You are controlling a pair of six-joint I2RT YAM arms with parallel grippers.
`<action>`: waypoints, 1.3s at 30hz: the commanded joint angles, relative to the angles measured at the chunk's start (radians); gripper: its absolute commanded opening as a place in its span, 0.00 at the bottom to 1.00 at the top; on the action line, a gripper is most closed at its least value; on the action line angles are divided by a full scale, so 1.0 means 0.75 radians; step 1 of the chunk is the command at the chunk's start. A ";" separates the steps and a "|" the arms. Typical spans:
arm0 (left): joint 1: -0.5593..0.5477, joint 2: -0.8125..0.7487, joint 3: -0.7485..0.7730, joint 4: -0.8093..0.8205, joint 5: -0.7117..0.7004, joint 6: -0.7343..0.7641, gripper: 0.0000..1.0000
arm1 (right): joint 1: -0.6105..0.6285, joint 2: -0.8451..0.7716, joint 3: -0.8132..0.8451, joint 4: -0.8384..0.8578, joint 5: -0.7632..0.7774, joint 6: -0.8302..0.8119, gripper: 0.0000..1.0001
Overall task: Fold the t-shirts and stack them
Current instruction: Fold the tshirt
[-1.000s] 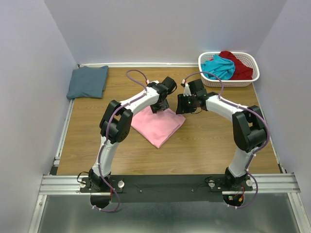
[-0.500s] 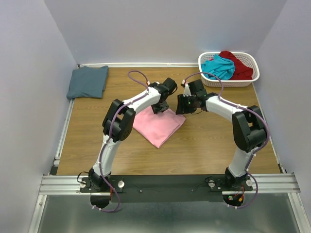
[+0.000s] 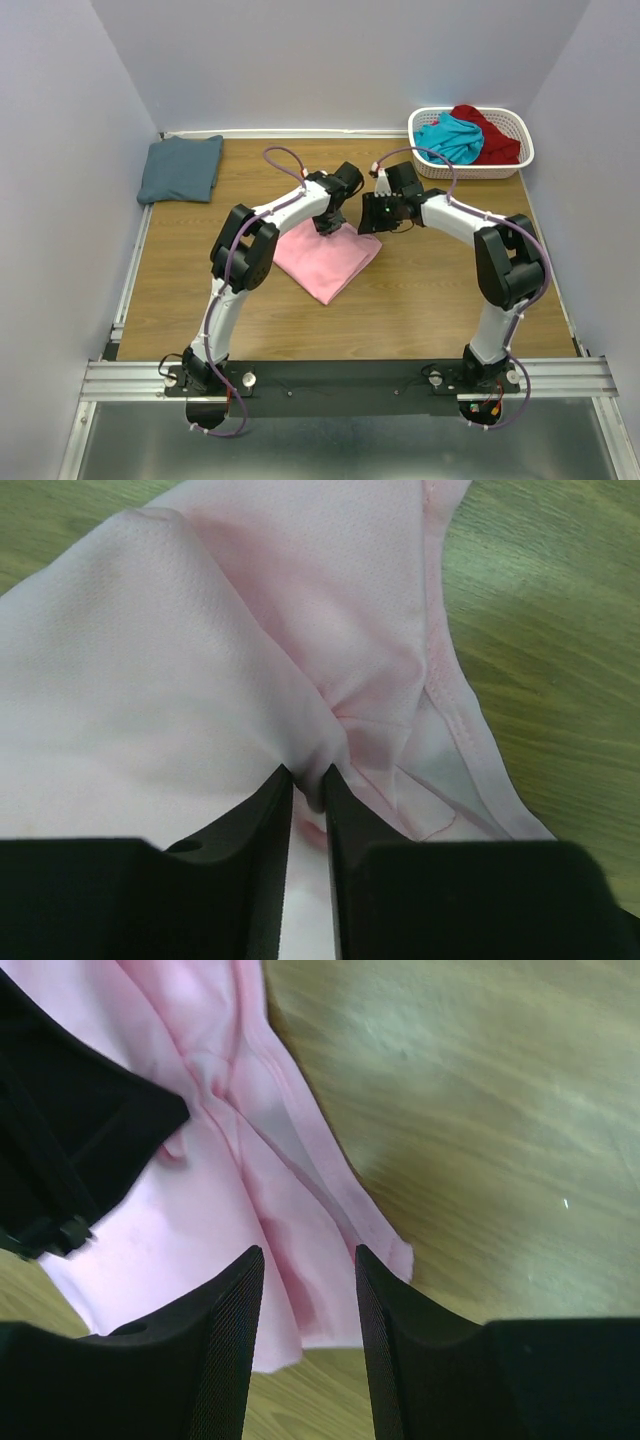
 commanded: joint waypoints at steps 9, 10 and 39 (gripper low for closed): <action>0.006 -0.157 -0.096 0.023 -0.113 0.025 0.00 | -0.004 0.186 0.269 0.043 -0.311 -0.065 0.49; 0.006 -0.167 -0.098 0.019 -0.117 0.029 0.00 | -0.004 0.201 0.279 0.045 -0.338 -0.069 0.49; 0.006 -0.268 -0.225 0.129 -0.133 0.099 0.00 | -0.002 0.614 0.449 0.086 -0.860 -0.106 0.18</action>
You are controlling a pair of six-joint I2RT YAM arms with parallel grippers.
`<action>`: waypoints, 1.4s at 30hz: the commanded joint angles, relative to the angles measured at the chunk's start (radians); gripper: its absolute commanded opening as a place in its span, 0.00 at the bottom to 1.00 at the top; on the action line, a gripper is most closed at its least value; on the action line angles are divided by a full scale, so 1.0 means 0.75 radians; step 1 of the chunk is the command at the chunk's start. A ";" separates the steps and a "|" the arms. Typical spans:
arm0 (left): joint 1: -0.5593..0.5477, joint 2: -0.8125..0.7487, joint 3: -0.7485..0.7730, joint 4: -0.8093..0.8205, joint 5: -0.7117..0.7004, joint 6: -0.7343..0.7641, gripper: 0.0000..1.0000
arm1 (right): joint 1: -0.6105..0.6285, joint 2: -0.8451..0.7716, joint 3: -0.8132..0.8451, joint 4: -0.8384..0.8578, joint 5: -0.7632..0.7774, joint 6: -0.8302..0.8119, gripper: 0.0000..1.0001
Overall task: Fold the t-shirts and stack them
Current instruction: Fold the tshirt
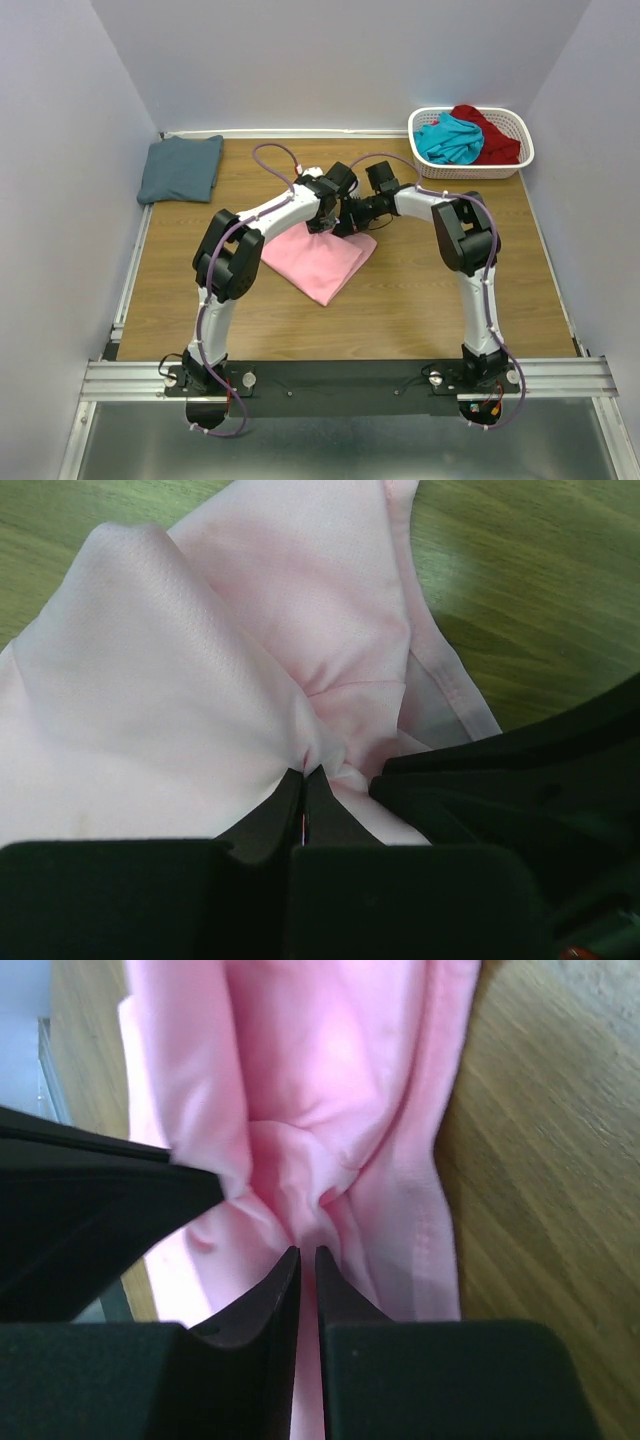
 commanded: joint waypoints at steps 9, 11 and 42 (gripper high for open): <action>0.006 -0.065 0.030 0.021 -0.058 0.024 0.00 | -0.002 0.186 -0.007 0.019 -0.016 0.026 0.14; 0.006 -0.063 0.042 0.019 -0.054 0.028 0.00 | -0.004 0.188 -0.011 0.021 -0.001 0.032 0.14; 0.024 -0.051 0.151 0.047 0.106 0.000 0.00 | -0.004 0.186 -0.023 0.015 0.037 0.055 0.13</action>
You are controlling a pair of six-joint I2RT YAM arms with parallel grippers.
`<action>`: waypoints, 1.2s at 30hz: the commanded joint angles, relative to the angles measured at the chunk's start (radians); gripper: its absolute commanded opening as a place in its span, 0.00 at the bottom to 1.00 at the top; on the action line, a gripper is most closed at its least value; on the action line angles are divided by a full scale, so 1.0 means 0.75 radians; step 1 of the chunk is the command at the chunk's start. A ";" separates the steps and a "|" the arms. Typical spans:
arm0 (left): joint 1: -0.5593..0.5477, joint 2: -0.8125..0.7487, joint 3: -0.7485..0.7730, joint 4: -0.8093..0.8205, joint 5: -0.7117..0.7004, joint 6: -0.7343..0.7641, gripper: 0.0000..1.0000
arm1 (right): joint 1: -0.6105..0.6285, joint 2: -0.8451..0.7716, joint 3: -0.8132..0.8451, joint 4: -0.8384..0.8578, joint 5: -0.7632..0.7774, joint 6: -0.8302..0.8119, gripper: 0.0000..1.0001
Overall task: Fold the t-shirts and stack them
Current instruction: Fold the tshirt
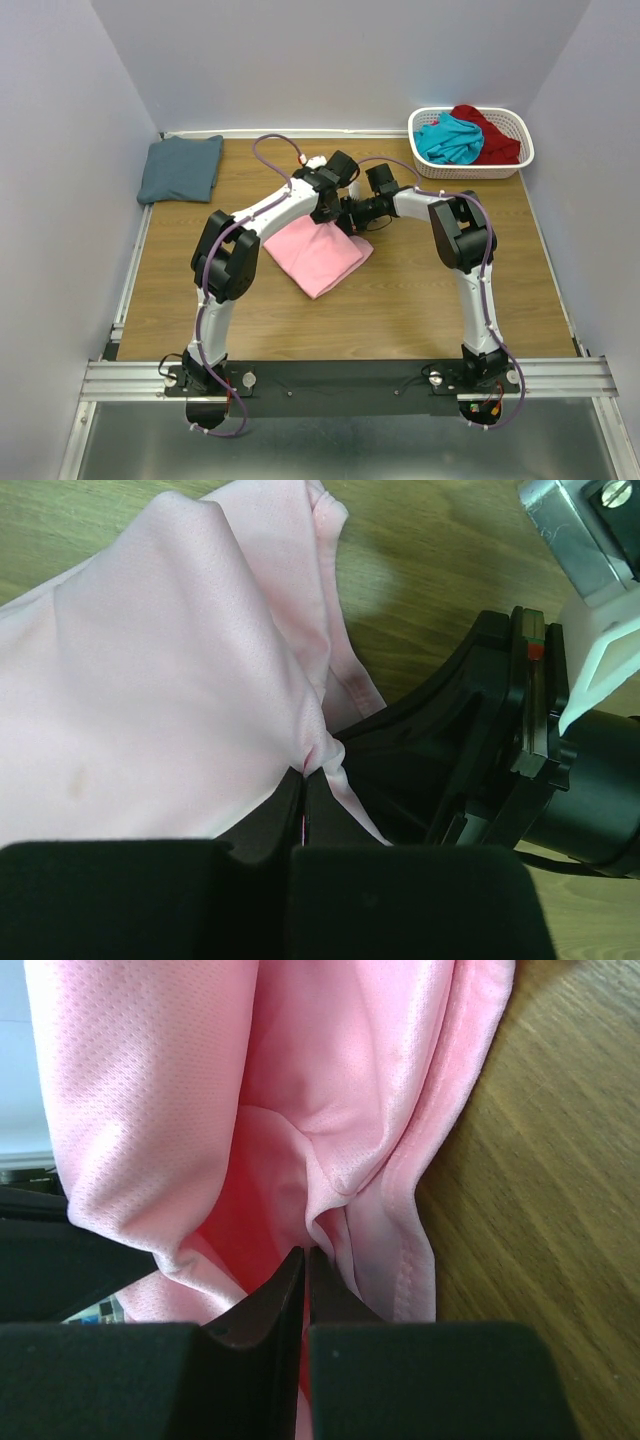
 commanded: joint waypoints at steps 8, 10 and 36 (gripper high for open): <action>0.019 -0.024 -0.008 0.077 0.065 -0.054 0.00 | 0.005 0.092 -0.042 -0.042 0.152 -0.035 0.13; 0.031 -0.020 -0.031 0.106 0.065 -0.063 0.00 | 0.005 0.086 -0.042 -0.040 0.154 -0.035 0.13; 0.096 -0.047 -0.401 0.548 0.275 -0.151 0.00 | 0.005 -0.080 -0.078 -0.040 0.291 0.000 0.27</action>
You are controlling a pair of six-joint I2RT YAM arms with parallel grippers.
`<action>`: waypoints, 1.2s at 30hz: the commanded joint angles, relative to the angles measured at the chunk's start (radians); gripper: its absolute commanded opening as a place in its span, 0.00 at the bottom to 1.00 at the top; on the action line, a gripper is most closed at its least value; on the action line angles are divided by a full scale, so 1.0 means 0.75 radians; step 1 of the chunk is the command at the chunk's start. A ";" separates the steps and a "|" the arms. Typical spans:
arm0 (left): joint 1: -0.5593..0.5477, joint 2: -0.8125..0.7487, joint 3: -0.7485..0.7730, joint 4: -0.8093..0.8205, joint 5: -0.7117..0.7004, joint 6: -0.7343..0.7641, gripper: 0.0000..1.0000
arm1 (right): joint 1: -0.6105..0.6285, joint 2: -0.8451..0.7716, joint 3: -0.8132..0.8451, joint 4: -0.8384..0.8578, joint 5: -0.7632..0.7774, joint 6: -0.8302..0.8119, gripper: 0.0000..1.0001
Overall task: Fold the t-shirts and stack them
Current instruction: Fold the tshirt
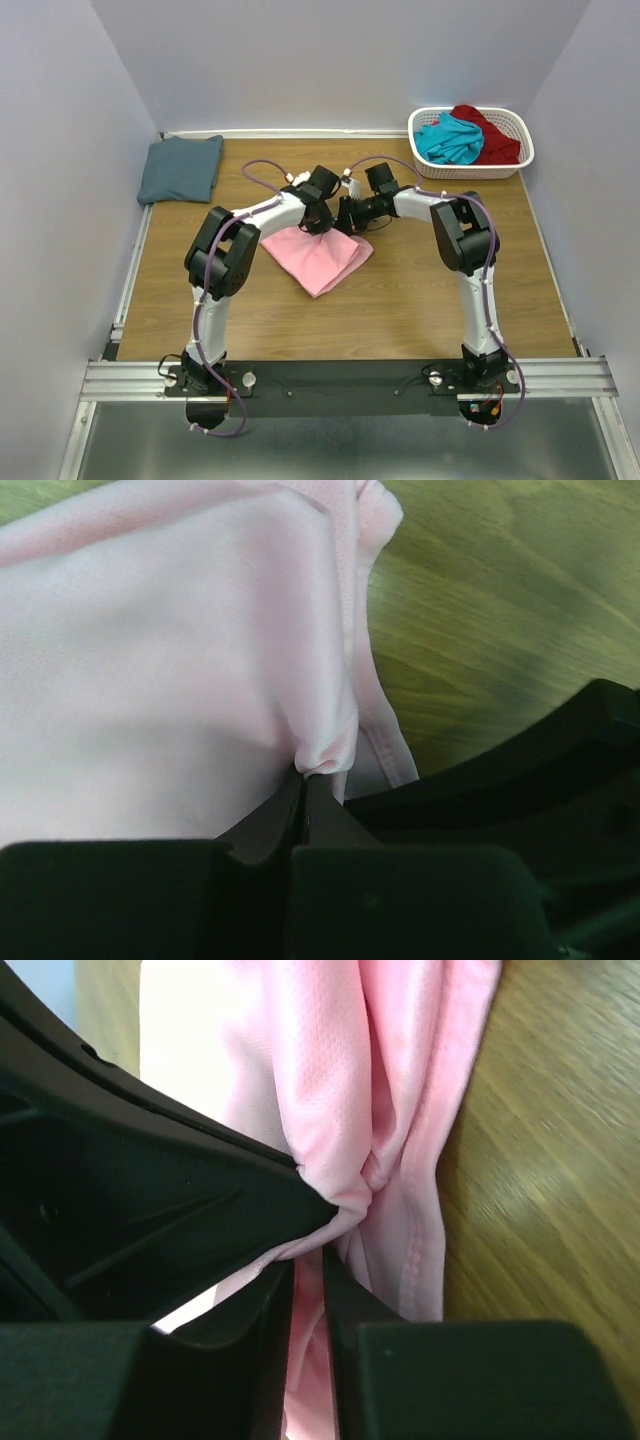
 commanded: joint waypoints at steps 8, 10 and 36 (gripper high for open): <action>0.016 -0.039 -0.093 0.167 0.077 -0.026 0.00 | 0.005 -0.209 -0.131 -0.034 0.403 0.002 0.36; 0.014 -0.037 -0.091 0.173 0.079 -0.020 0.00 | 0.003 -0.252 -0.145 -0.039 0.440 0.012 0.39; 0.012 -0.099 -0.142 0.318 0.162 -0.001 0.13 | 0.003 -0.737 -0.497 -0.057 0.653 0.090 0.52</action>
